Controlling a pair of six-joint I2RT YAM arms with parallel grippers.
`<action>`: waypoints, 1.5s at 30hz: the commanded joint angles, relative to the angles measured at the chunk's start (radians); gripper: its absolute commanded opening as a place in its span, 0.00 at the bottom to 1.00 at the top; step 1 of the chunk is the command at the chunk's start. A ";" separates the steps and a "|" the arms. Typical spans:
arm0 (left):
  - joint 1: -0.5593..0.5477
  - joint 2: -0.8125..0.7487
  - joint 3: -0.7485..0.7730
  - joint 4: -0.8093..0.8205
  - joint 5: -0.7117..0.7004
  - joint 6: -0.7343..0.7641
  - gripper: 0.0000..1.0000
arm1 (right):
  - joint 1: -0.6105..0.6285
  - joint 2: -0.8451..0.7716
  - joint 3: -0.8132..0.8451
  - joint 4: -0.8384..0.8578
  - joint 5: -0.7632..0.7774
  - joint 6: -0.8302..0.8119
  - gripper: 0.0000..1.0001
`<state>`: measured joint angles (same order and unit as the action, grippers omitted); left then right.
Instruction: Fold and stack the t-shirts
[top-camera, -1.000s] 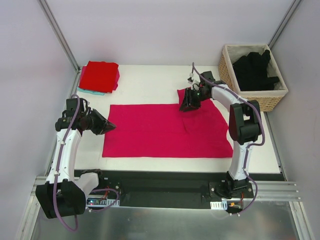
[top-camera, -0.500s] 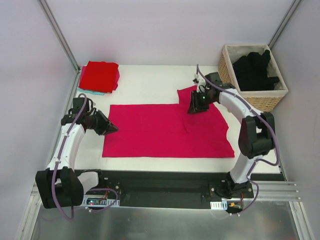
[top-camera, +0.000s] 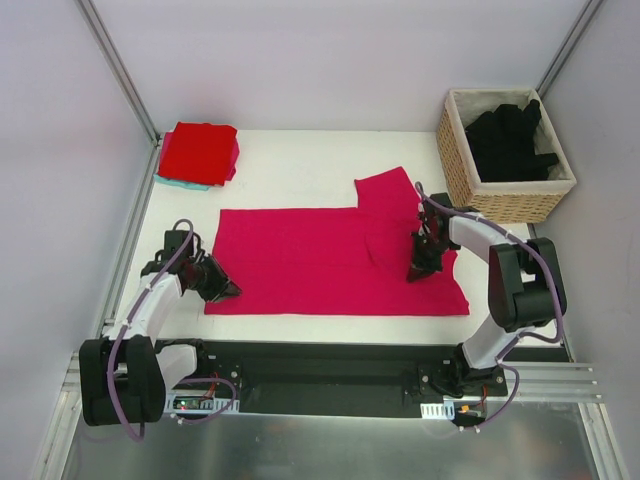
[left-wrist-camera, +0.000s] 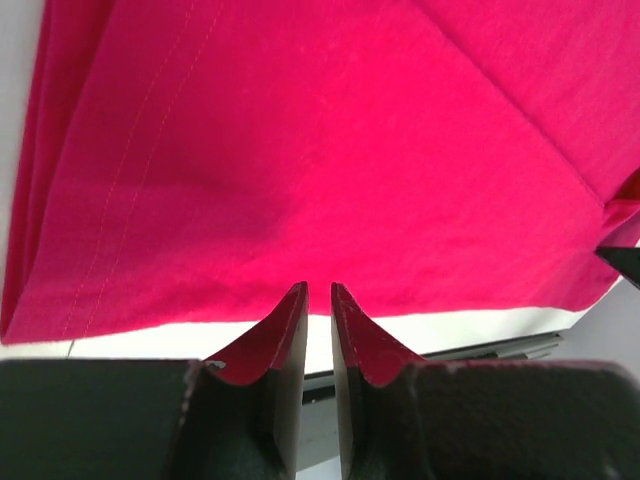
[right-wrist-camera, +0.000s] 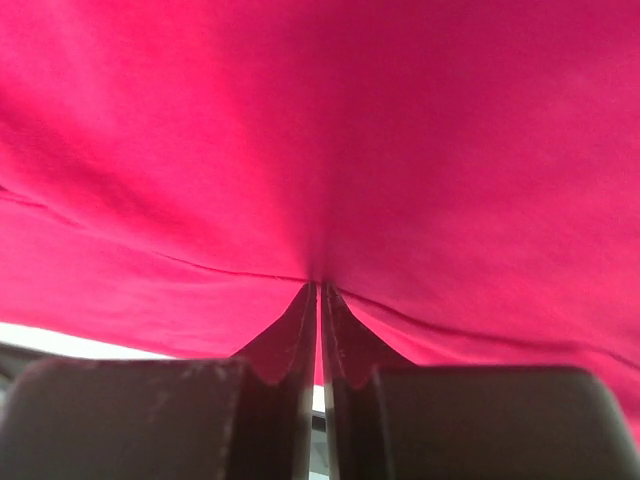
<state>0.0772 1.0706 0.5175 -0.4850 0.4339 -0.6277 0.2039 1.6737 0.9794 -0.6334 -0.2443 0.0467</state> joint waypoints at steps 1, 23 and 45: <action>-0.008 0.047 0.007 0.060 -0.035 0.025 0.15 | 0.015 -0.065 0.042 -0.077 0.129 0.032 0.06; -0.070 0.356 0.121 0.152 -0.073 0.019 0.00 | 0.118 -0.026 0.107 -0.203 0.307 0.047 0.01; -0.074 0.526 0.322 -0.403 -0.149 -0.058 0.00 | 0.147 0.146 0.154 -0.272 0.278 0.088 0.01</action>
<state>0.0116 1.5784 0.8478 -0.7746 0.2752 -0.6407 0.3431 1.8336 1.1709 -0.8536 0.0486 0.0967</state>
